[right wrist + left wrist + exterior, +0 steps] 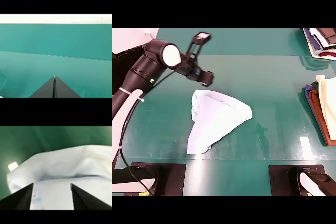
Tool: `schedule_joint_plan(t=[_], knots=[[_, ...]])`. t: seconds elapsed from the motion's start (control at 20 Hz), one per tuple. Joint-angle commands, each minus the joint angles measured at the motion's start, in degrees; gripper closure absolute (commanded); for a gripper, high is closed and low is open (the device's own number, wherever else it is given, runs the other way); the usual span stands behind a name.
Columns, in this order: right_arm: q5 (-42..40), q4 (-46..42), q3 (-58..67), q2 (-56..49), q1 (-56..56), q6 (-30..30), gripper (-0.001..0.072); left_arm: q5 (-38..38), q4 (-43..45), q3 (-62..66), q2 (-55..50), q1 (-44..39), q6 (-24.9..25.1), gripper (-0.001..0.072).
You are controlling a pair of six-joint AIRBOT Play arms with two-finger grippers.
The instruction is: Fold the shirts.
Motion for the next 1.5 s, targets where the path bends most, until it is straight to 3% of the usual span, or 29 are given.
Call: schedule_joint_plan(t=[0.0, 0.3, 0.5, 0.7, 0.8, 0.9, 0.95, 1.0, 1.2, 1.35, 1.4, 1.45], knots=[[1.5, 0.0, 0.0, -0.7, 0.0, 0.0, 0.0694, -0.6, -5.1, -6.2, -2.4, 9.3, -0.4, 0.0155], [3.2, 0.1, 0.0, -3.5, 0.0, 0.0, 0.0694, -0.3, -6.1, -15.9, -2.8, 14.4, 1.0, 0.0156], [3.1, 0.1, 0.0, -4.0, 0.0, 0.0, 0.0694, 8.7, -12.3, -21.7, -3.0, 14.4, 2.6, 0.0157], [3.2, 0.1, 0.0, -4.0, 0.0, 0.0, 0.0694, 11.9, -16.1, -22.0, -5.0, 14.3, 2.7, 0.0159], [3.3, 0.1, 0.0, -3.9, 0.0, 0.0, 0.0695, 13.3, -16.5, -21.9, -5.6, 13.4, 2.8, 0.0347], [4.2, 0.1, 0.0, -3.9, 0.0, 0.5, 0.0694, 14.5, -16.2, -21.8, -5.7, 12.8, 2.7, 0.035], [5.4, 0.1, 0.0, -4.0, 0.0, 0.9, 0.0694, 14.1, -16.3, -21.3, -5.6, 12.9, 2.7, 0.0597], [7.1, 0.1, 0.0, -4.0, 0.0, 0.9, 0.0694, 13.3, -15.8, -20.4, -5.4, 13.2, 2.9, 0.0681], [18.4, -0.2, -1.9, -6.0, 0.0, 5.9, 0.0694, 9.3, -9.7, -14.0, -2.2, 14.4, 3.4, 0.0681], [19.7, 0.1, -14.0, -8.2, 2.3, 9.0, 0.0683, 9.3, -7.1, -11.8, 1.1, 14.4, 4.2, 0.068], [18.8, 0.6, -18.7, -9.6, 4.1, 9.5, 0.0518, 9.2, -7.0, -11.5, 1.6, 14.4, 4.2, 0.0681], [17.2, 2.9, -23.5, -11.9, 6.3, 9.4, 0.0263, 9.1, -7.0, -11.5, 1.6, 14.4, 4.2, 0.068]])
